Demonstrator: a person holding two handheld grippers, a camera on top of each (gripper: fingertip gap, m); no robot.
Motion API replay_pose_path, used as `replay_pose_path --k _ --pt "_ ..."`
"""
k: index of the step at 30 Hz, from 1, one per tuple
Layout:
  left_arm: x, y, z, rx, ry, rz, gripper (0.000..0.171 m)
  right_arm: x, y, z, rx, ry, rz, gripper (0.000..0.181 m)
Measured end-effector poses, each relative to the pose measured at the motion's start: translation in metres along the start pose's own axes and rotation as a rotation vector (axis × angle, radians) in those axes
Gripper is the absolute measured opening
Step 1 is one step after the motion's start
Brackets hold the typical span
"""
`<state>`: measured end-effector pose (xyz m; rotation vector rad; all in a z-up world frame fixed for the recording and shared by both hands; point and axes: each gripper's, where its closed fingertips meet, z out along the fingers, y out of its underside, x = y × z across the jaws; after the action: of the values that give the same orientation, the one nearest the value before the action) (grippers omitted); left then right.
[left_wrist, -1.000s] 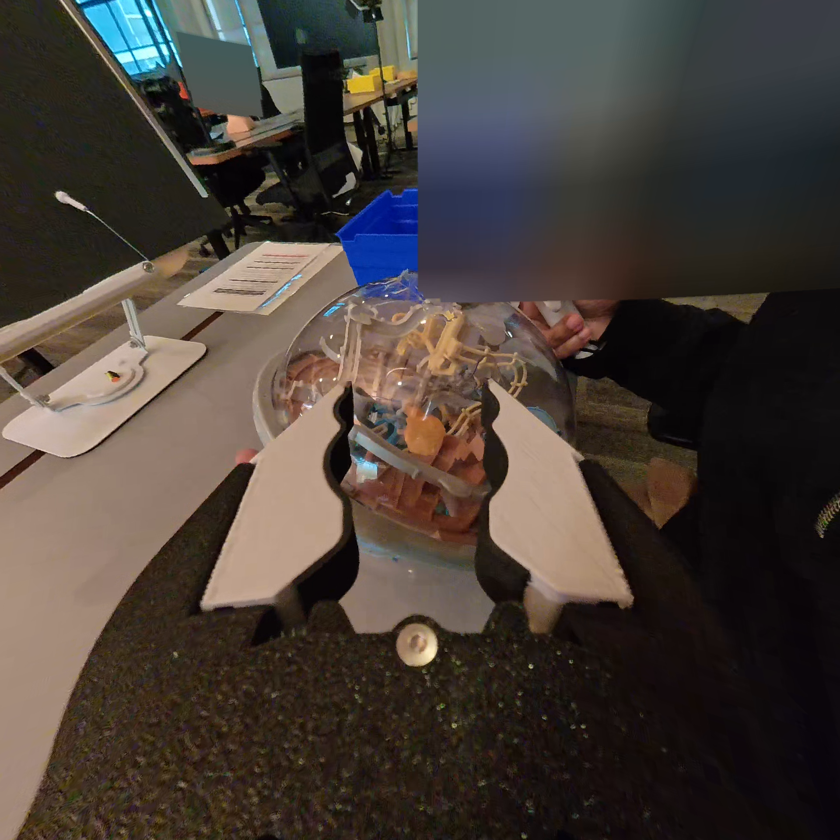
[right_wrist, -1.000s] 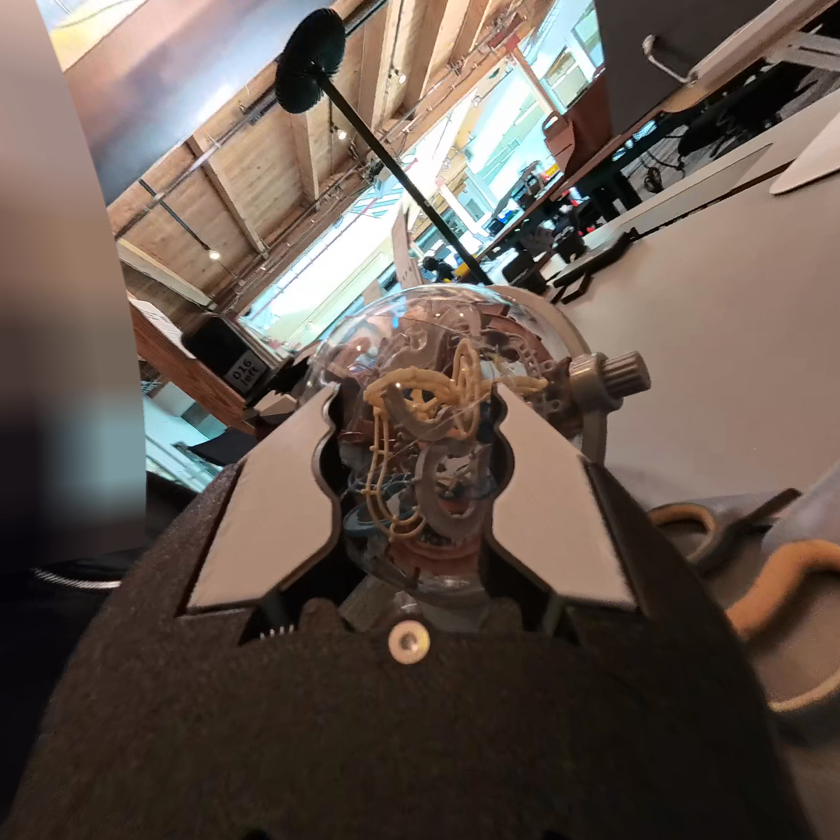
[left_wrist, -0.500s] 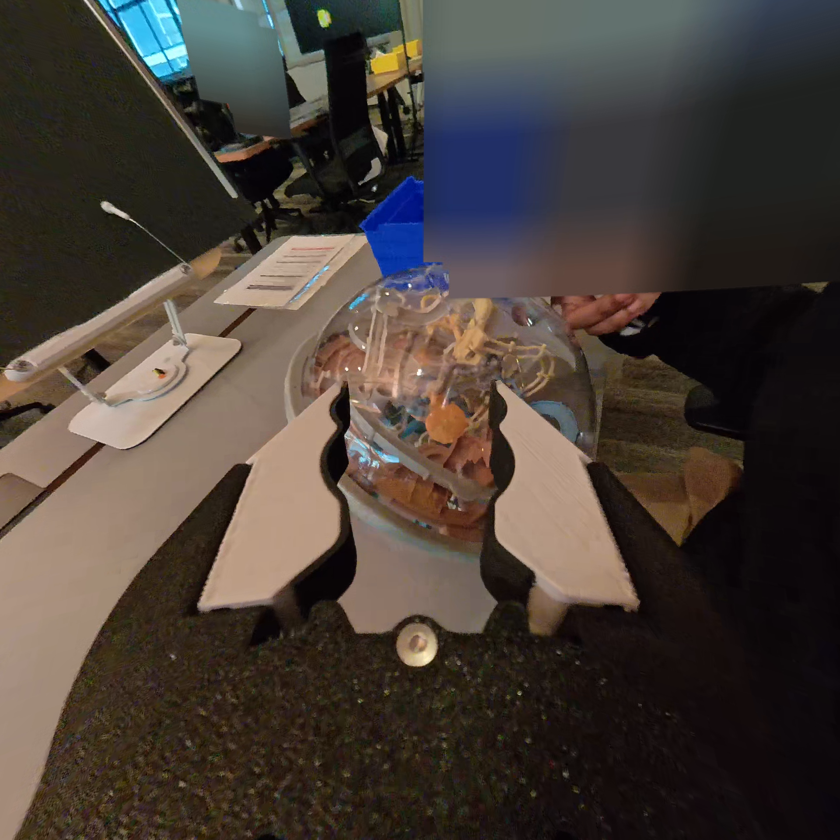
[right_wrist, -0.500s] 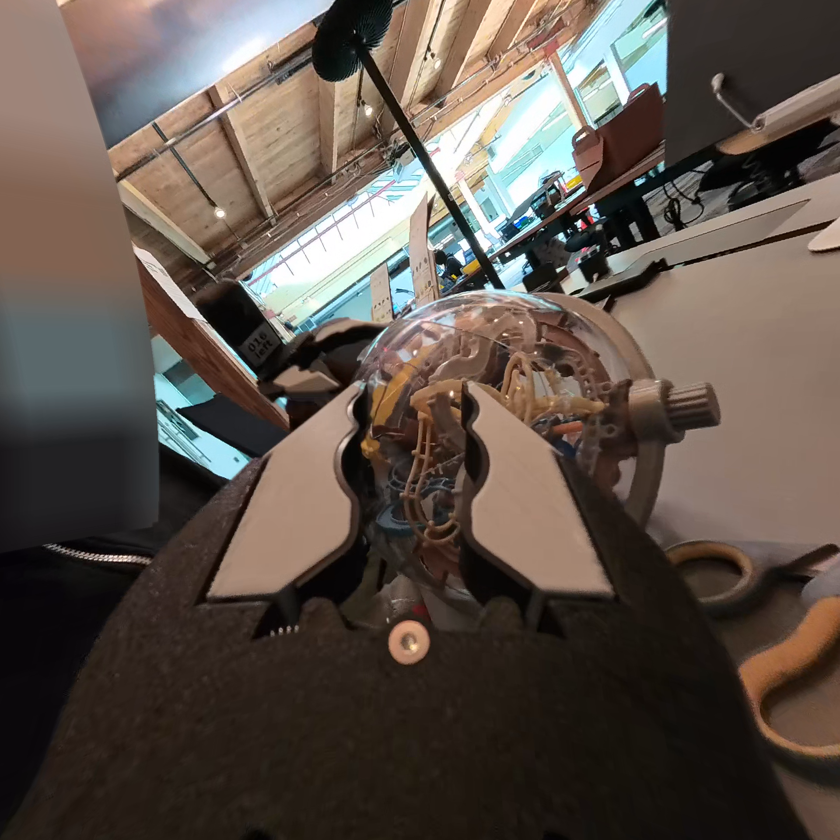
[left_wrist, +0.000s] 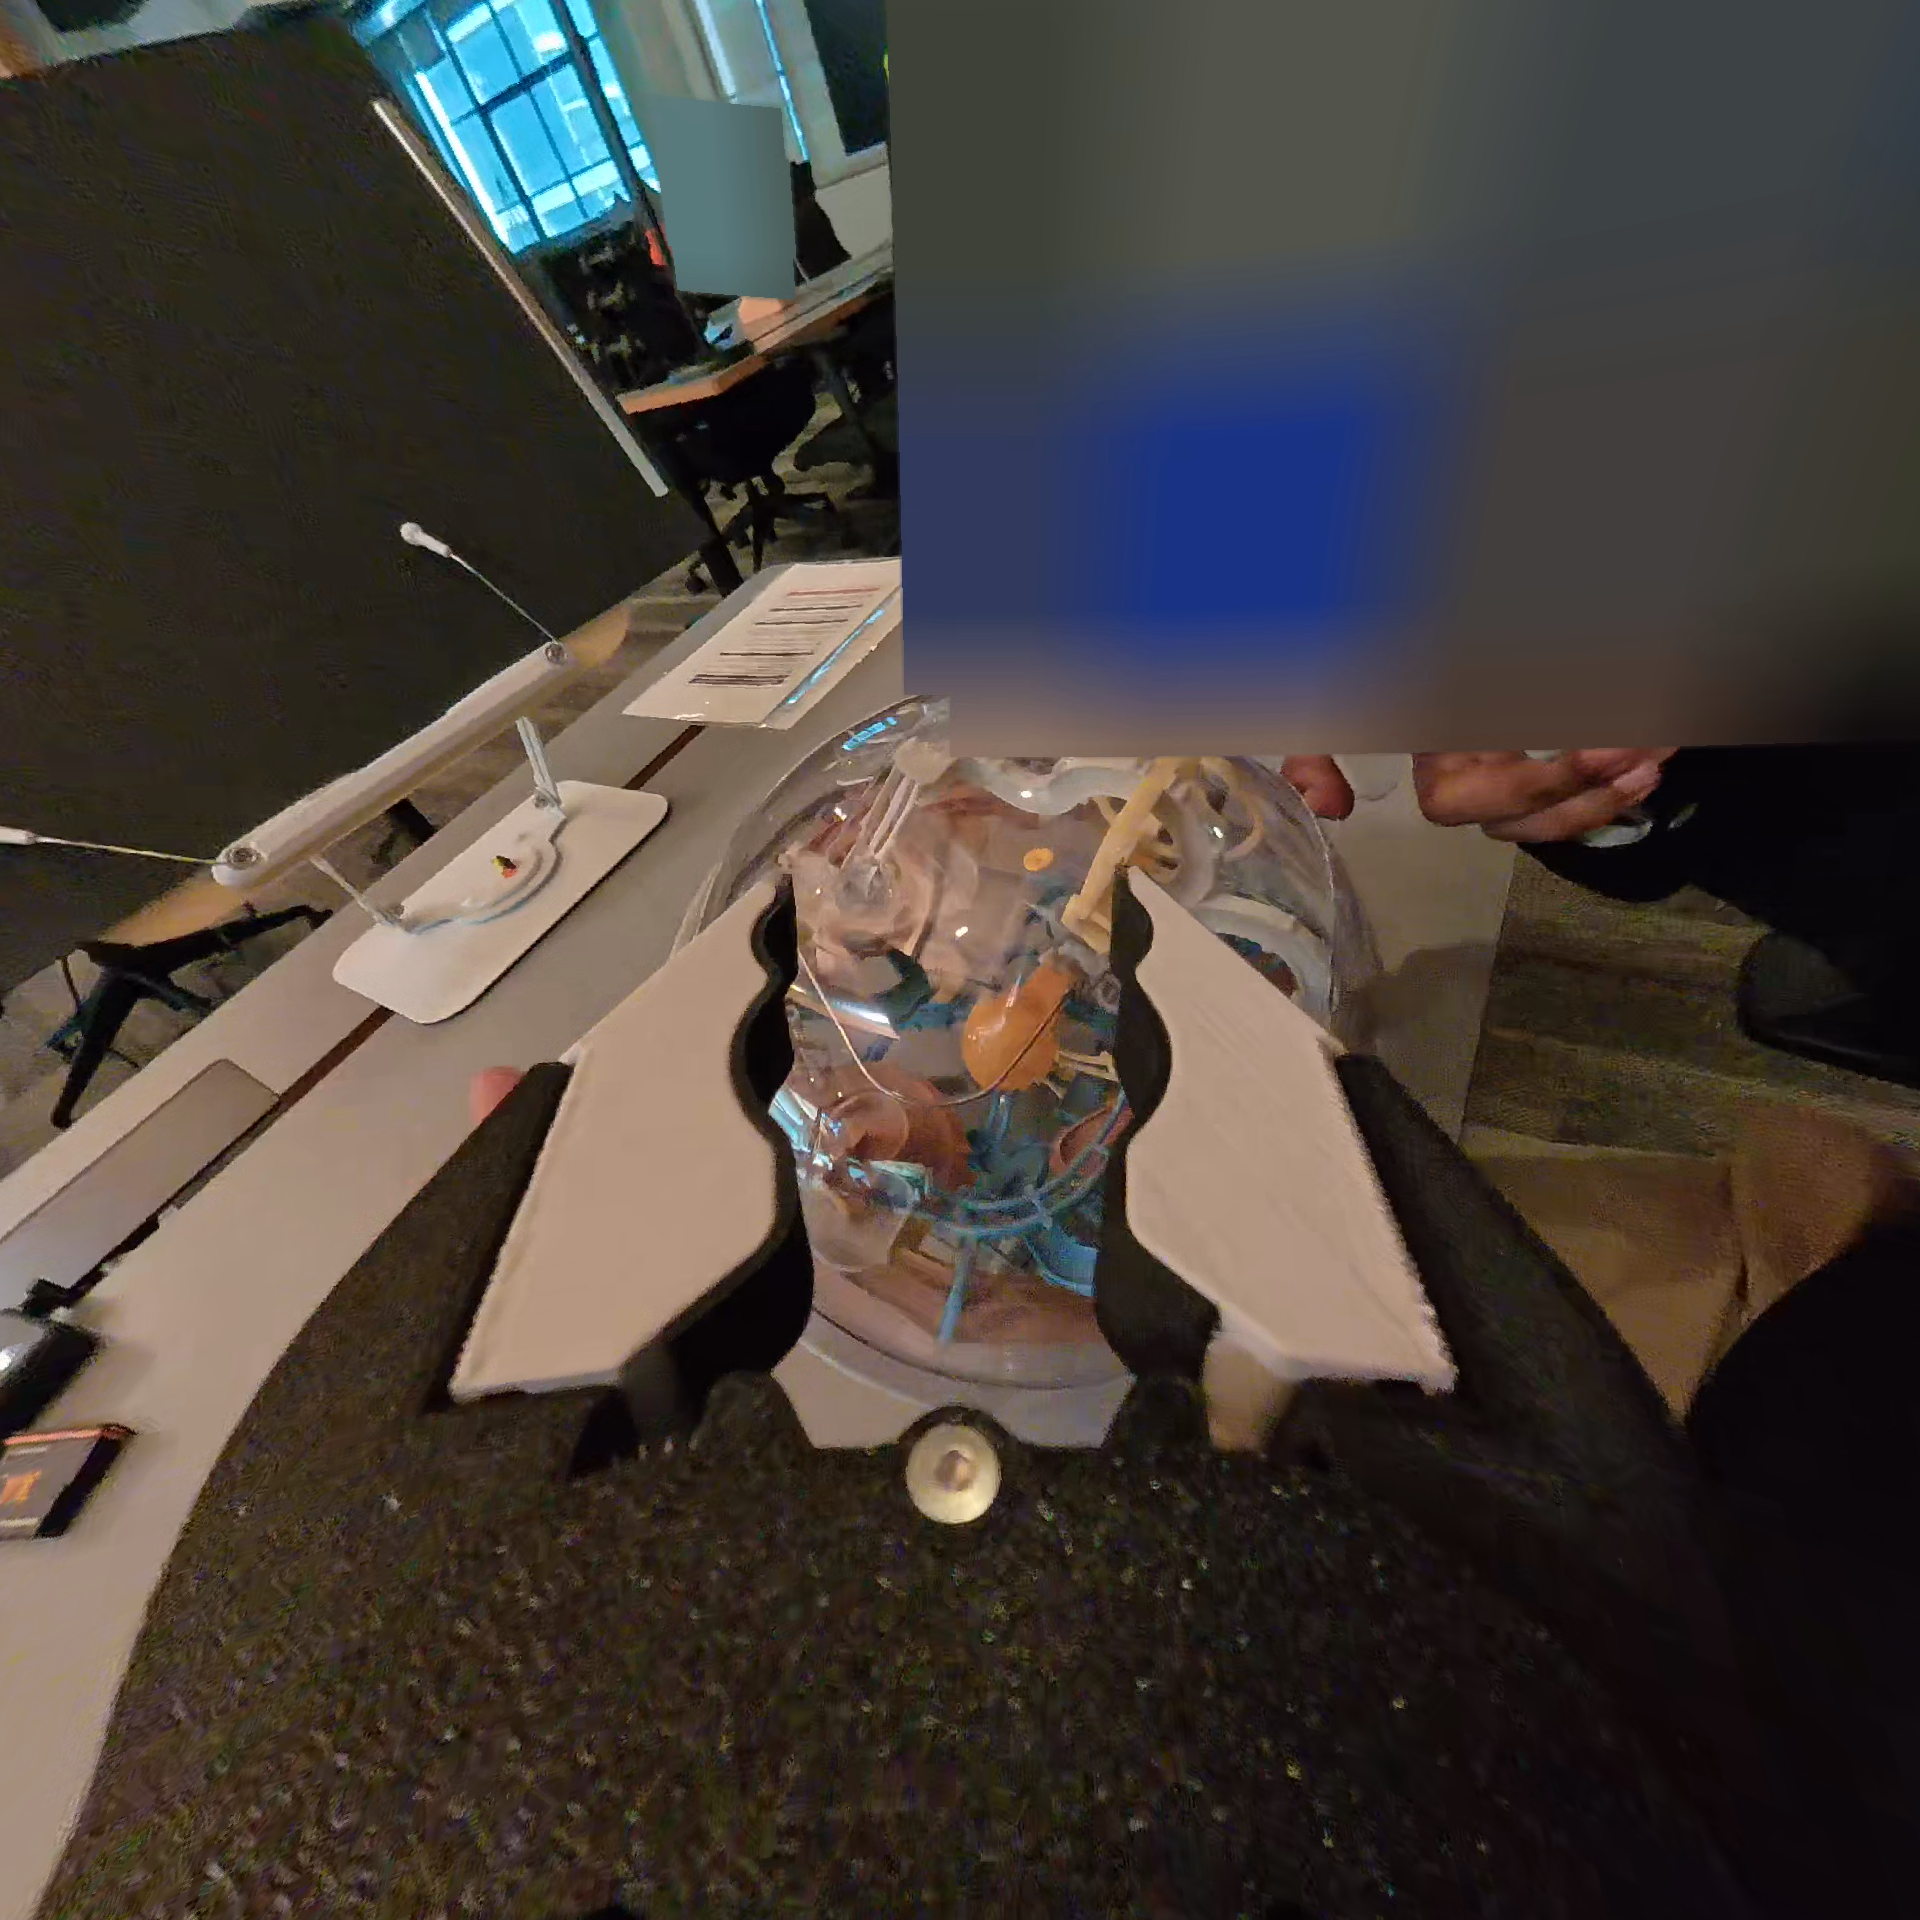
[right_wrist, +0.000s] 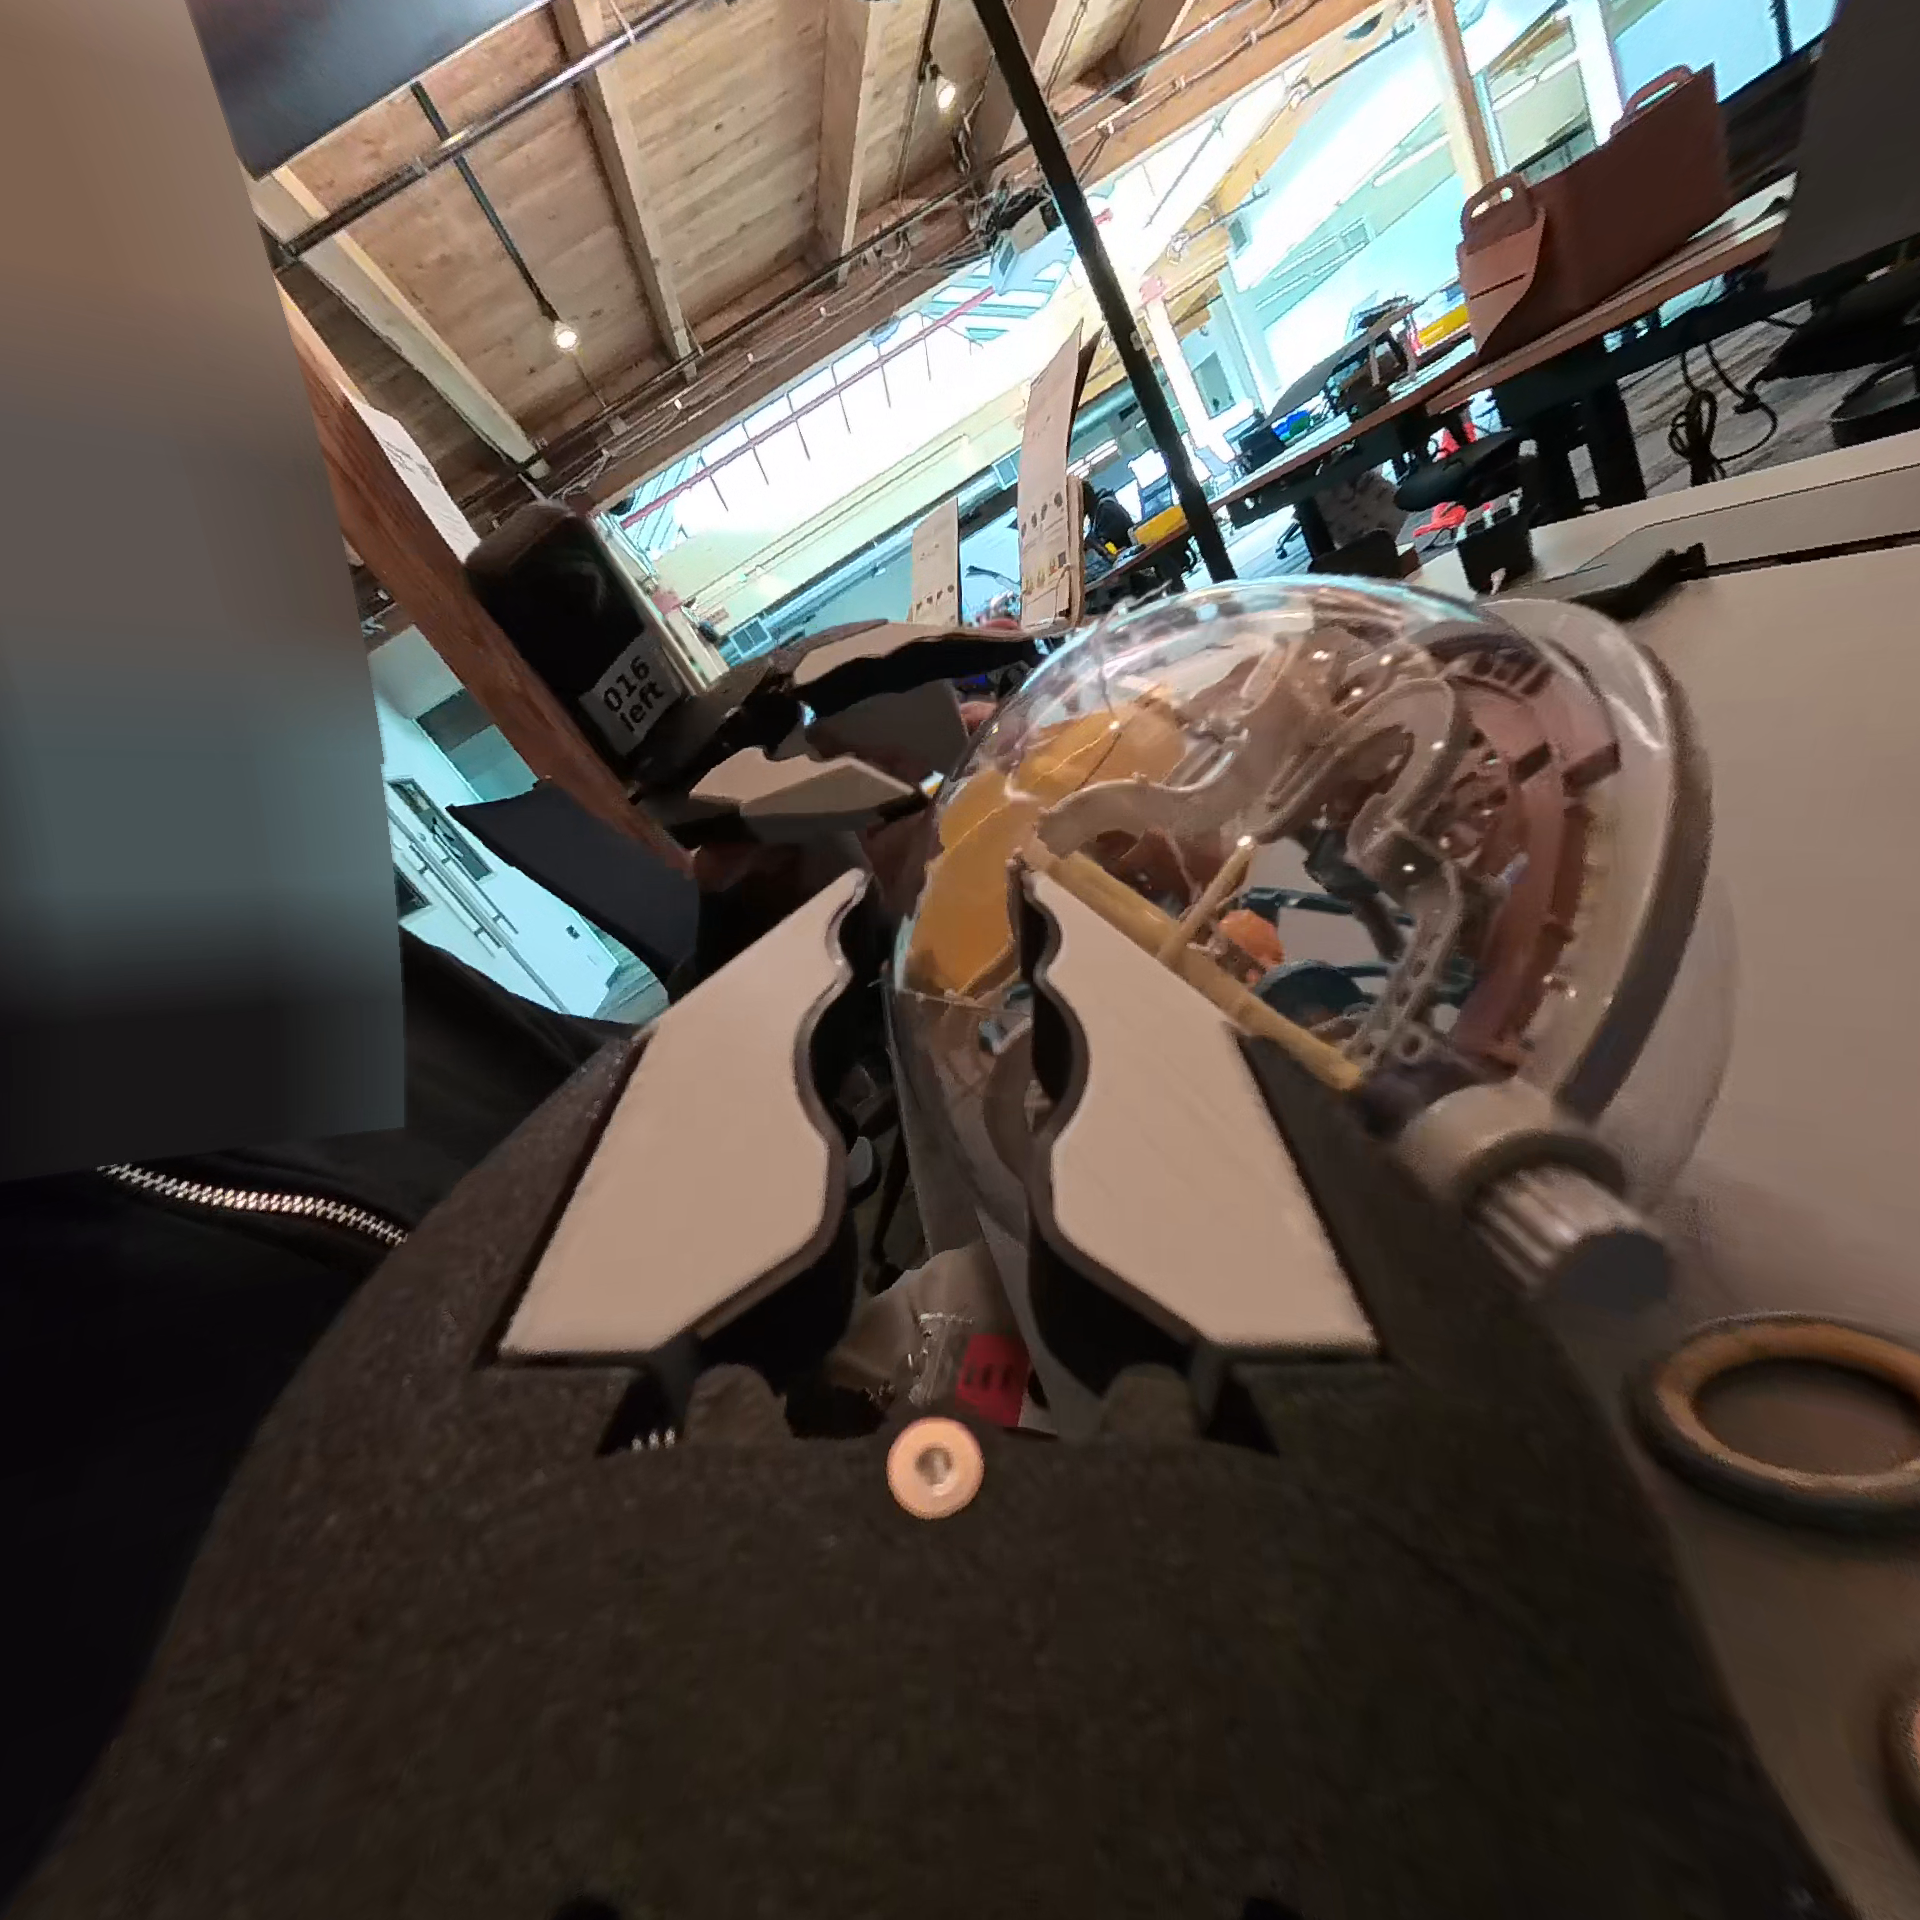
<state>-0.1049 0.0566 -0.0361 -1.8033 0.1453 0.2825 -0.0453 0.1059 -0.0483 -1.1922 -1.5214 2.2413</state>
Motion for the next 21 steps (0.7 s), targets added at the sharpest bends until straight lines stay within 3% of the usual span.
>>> replay_pose_path --k 5,7,11,14,17,21 --pt "0.008 0.003 0.0 0.021 0.1 -0.088 0.045 0.0 0.005 0.0 -0.026 0.002 -0.013 0.015" --pt "0.013 0.004 -0.001 0.036 0.154 -0.1 0.054 0.003 0.003 -0.001 -0.009 0.009 0.001 0.015" --pt "0.013 0.005 0.001 0.034 0.121 -0.05 0.054 0.005 0.0 -0.003 0.008 0.014 -0.002 0.015" --pt "0.014 0.005 0.0 0.024 0.116 -0.044 0.054 0.017 -0.017 -0.014 0.09 0.116 -0.074 0.045" --pt "0.011 0.006 0.0 0.021 0.109 -0.051 0.054 0.029 -0.035 -0.034 0.188 0.213 -0.141 0.045" --pt "0.011 0.006 0.001 0.024 0.108 -0.056 0.054 0.038 -0.014 -0.035 0.065 0.227 -0.109 0.055"
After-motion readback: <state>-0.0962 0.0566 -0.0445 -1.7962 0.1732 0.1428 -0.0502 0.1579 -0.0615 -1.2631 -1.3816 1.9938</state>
